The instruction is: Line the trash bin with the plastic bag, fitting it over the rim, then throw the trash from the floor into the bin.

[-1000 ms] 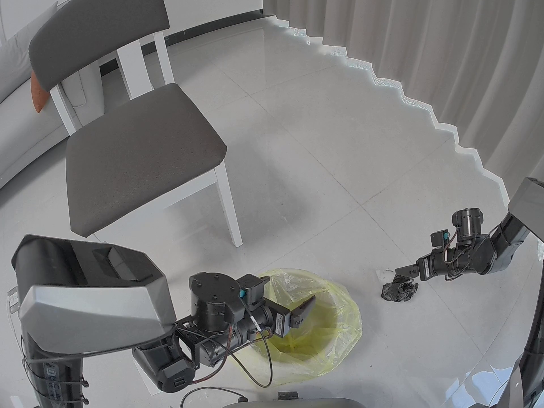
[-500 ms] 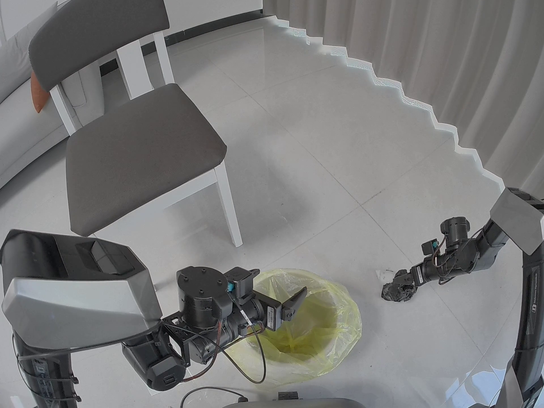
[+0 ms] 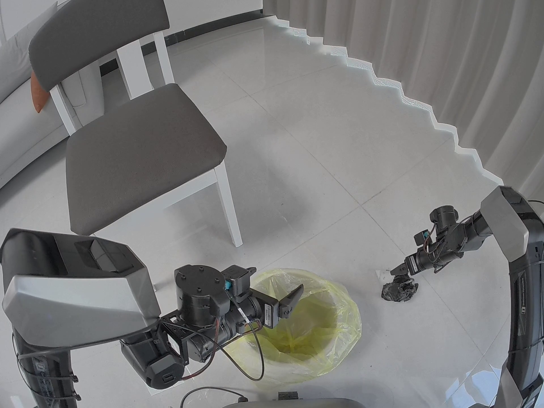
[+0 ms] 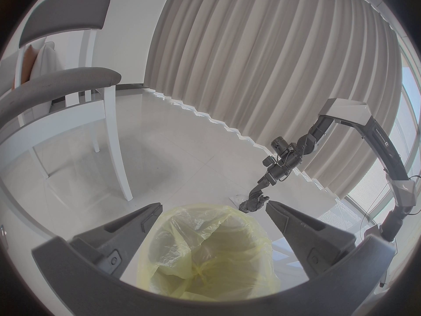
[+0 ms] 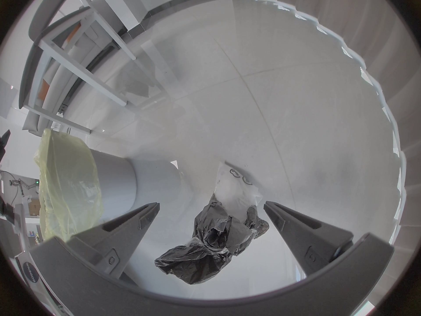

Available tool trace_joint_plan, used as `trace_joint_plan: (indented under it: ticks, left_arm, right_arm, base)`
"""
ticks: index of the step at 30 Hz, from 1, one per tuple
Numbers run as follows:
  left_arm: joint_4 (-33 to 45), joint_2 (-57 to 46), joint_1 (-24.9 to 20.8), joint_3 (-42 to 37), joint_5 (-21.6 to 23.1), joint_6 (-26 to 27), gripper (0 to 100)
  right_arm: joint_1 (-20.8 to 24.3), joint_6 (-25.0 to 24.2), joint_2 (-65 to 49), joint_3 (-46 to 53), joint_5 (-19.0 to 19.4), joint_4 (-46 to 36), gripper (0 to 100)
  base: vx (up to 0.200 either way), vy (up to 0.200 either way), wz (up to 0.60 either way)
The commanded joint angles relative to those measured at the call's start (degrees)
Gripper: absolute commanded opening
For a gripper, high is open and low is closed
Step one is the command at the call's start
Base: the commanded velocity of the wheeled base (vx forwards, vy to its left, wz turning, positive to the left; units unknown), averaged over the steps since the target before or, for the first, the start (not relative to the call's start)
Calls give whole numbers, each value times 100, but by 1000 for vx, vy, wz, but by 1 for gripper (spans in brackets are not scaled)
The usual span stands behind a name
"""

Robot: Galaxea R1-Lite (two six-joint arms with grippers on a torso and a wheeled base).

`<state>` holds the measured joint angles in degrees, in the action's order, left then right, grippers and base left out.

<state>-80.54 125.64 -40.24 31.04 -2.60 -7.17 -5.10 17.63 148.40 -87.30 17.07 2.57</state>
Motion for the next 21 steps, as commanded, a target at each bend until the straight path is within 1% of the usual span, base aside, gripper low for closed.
trace_joint_plan:
  ticks: [1, 4, 5, 6, 7, 15, 17, 18, 21]
  left_arm:
    - [-5, 57, -1, -19, -22, -4, 100]
    - [-5, 84, -28, -19, -22, -4, 100]
    - [-5, 84, -28, -19, -22, -4, 100]
    - [-5, 84, -36, -19, -22, -4, 100]
    - [-23, 84, -36, -19, -30, -4, 100]
    - [-102, 84, -19, -19, -39, -4, 100]
    - [-102, 84, -19, -19, -39, -4, 100]
    - [-111, 84, -19, -10, -39, -4, 100]
    - [-111, 84, -28, -10, -39, -4, 100]
  right_arm:
    - [0, 21, 278, -552, -54, -591, 100]
    - [17, 65, 330, -877, -63, -1312, 100]
    - [17, 65, 348, -929, -63, -1391, 100]
    - [17, 83, 427, -1211, -63, -1787, 100]
    - [26, 83, 462, -1360, -72, -1989, 100]
    - [35, 136, 594, -1764, -107, -2613, 100]
    - [35, 215, 612, -1844, -107, -2780, 100]
    - [35, 268, 612, -1870, -107, -2868, 0]
    - [35, 311, 629, -1923, -116, -2964, 0]
  base:
    - [0, 0, 0]
    - [0, 0, 0]
    - [0, 0, 0]
    - [0, 0, 0]
    - [0, 0, 0]
    - [0, 0, 0]
    - [0, 0, 0]
    - [0, 0, 0]
    - [0, 0, 0]
